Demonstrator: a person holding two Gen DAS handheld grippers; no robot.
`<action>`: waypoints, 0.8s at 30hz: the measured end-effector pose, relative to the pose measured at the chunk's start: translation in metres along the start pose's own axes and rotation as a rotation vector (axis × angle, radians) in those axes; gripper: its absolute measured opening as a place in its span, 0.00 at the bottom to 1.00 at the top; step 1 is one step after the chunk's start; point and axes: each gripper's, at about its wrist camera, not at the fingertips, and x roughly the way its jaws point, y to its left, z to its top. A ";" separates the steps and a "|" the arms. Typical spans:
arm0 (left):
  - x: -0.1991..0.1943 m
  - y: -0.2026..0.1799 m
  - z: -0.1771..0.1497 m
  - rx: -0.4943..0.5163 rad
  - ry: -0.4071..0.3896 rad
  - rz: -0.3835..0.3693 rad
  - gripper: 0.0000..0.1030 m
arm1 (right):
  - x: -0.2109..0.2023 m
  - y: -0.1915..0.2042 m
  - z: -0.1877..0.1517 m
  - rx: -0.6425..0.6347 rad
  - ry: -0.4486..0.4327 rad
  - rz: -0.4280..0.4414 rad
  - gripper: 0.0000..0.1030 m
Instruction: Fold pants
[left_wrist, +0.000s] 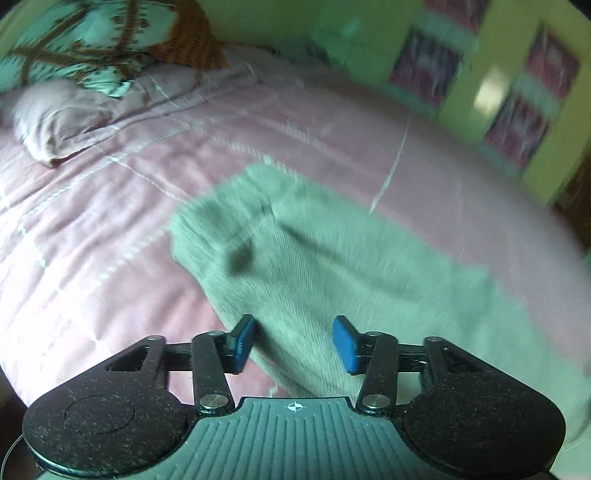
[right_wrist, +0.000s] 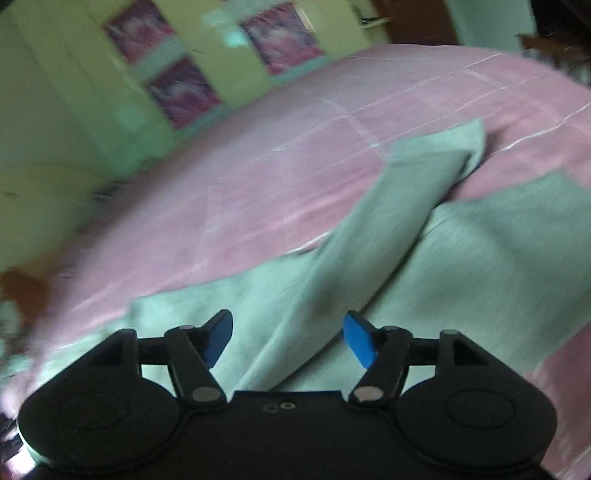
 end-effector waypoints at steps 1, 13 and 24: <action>0.008 -0.009 -0.004 0.033 0.029 0.029 0.54 | 0.010 0.004 0.006 -0.010 0.013 -0.027 0.69; 0.009 -0.010 -0.012 0.119 0.032 0.016 0.57 | -0.007 -0.074 -0.039 0.049 0.117 -0.008 0.03; 0.016 -0.011 -0.012 0.099 0.038 0.017 0.60 | 0.012 -0.065 0.017 -0.173 0.060 -0.092 0.37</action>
